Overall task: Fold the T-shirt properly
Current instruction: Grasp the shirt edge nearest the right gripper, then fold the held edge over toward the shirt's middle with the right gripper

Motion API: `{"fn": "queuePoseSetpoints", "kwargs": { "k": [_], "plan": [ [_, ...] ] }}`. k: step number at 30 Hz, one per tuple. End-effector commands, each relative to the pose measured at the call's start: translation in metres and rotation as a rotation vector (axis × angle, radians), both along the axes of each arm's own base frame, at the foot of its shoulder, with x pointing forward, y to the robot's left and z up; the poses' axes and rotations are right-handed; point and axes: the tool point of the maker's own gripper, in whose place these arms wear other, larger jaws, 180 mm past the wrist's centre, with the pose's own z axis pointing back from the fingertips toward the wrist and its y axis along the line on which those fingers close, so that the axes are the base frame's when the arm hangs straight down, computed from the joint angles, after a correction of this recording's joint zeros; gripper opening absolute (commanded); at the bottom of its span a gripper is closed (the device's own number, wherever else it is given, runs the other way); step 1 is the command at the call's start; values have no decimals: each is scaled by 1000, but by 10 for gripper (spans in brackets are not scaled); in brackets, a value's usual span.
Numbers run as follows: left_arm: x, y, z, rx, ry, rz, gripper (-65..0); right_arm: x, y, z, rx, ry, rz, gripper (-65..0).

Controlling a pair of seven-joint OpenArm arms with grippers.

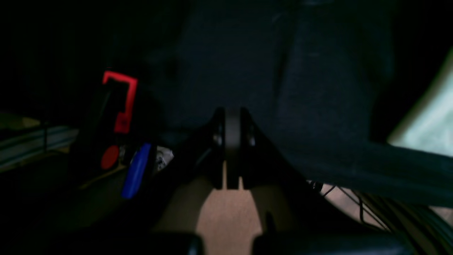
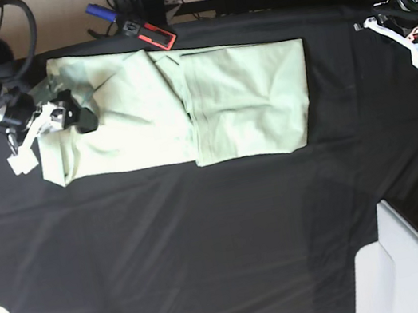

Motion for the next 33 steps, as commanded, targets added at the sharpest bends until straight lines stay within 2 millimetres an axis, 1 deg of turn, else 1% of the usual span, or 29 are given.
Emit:
{"fn": "queuePoseSetpoints", "kwargs": {
  "k": [1,3,5,6,10,14,16,18,23,27,28,31,33],
  "plan": [
    [7,6,10,26,-29,-10,-650,-35,7,-22,-55,141,96,-144],
    [9,6,11,28,-35,-12,-650,-36,8,-22,-53,143,97,-197],
    [9,6,12,29,-36,-12,-650,-35,8,-22,-53,143,98,-234],
    [9,6,12,29,-36,-12,-650,-36,8,-22,-54,145,100,-238],
    [8,6,10,27,-32,-11,-650,-35,8,-22,-54,145,101,-218],
    [8,6,10,27,-32,-11,-650,-33,21,-22,-47,135,146,-222],
    [8,6,10,27,-32,-11,-650,-32,24,-21,-46,133,155,-228],
    [8,6,10,27,-32,-11,-650,-28,27,-20,-39,125,154,-279],
    [8,6,10,27,-32,-11,-650,-26,28,-19,-41,122,157,-496],
    [8,6,10,27,-32,-11,-650,-20,28,-18,-45,112,158,-633],
    [8,6,10,27,-32,-11,-650,-19,28,-17,-45,109,158,-650],
    [8,6,10,26,-32,-10,-650,-17,24,-16,-50,106,152,-647],
    [8,6,10,26,-32,-10,-650,-9,12,-13,-77,92,153,-647]
  ]
}}
